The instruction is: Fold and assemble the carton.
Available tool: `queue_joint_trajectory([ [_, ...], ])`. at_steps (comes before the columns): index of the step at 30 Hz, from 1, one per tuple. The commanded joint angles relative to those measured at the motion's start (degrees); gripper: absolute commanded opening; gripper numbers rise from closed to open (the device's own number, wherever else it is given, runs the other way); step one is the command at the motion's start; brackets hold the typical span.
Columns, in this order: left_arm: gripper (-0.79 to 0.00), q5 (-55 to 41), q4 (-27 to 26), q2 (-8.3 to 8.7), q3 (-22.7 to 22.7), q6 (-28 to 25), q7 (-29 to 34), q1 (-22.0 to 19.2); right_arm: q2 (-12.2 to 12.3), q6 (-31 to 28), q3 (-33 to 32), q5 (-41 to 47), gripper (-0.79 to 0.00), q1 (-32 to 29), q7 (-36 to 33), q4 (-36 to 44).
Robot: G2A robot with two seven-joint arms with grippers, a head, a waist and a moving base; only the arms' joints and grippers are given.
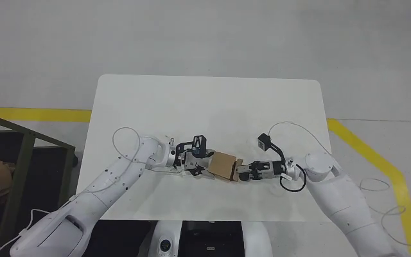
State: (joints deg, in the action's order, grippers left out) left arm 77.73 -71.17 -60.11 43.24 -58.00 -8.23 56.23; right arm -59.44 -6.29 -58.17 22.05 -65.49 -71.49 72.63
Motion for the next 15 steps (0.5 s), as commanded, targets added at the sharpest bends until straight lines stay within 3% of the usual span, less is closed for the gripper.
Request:
queue_joint_trajectory([
  [1,-0.413,0.0,0.0,0.00,0.0,0.0,0.0,0.0,0.0,0.1,0.0,-0.3,-0.659,0.0,0.2,0.1],
  [15,-0.413,-0.3,0.0,0.02,0.1,0.0,0.0,0.1,0.2,1.6,0.2,-2.2,-0.643,0.1,1.0,1.0],
])
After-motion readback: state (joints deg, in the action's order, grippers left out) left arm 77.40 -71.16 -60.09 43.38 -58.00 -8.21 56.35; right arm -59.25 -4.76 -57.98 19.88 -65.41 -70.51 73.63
